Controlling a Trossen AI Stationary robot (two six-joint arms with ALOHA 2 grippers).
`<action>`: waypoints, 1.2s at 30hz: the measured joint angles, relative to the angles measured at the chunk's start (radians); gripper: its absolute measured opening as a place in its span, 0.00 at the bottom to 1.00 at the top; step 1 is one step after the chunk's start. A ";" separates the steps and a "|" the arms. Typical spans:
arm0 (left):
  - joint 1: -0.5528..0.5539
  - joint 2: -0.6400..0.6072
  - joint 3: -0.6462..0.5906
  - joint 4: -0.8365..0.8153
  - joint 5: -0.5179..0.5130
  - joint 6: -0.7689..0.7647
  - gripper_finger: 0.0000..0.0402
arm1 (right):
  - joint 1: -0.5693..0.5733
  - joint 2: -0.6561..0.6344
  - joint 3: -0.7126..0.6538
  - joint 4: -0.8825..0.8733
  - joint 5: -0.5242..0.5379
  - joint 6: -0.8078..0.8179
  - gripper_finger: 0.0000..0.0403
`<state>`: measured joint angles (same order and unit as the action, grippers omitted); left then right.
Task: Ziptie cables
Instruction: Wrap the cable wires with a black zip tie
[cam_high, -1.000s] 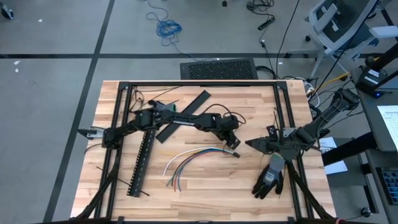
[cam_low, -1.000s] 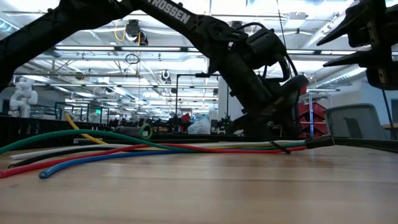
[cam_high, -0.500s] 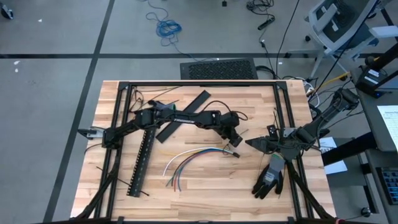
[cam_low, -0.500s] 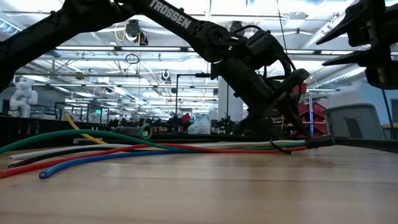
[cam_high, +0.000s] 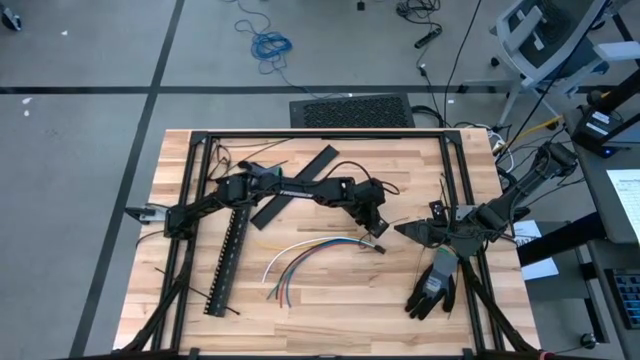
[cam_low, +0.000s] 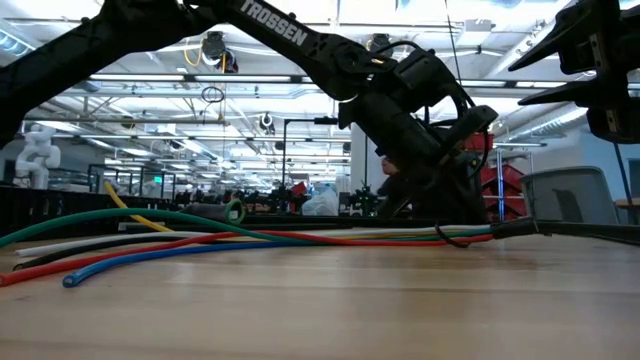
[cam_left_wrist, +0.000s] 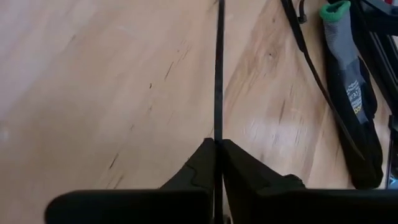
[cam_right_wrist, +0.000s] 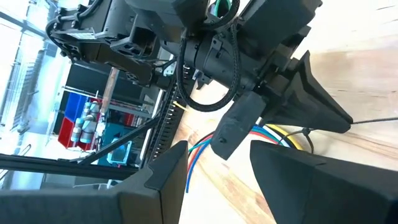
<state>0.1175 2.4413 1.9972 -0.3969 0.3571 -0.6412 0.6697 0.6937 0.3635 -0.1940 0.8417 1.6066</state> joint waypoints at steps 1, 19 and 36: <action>0.002 0.000 0.000 0.000 0.005 -0.001 0.04 | 0.000 0.000 0.000 0.000 0.000 0.000 0.41; 0.008 -0.091 0.001 -0.005 0.102 0.117 0.00 | 0.001 0.005 0.000 0.075 -0.097 -0.383 0.41; 0.013 -0.157 0.002 -0.149 -0.014 0.234 0.00 | 0.004 0.361 -0.020 -0.109 0.130 -0.047 0.41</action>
<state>0.1301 2.2841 1.9991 -0.5461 0.3429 -0.4071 0.6734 1.0549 0.3436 -0.3027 0.9719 1.5599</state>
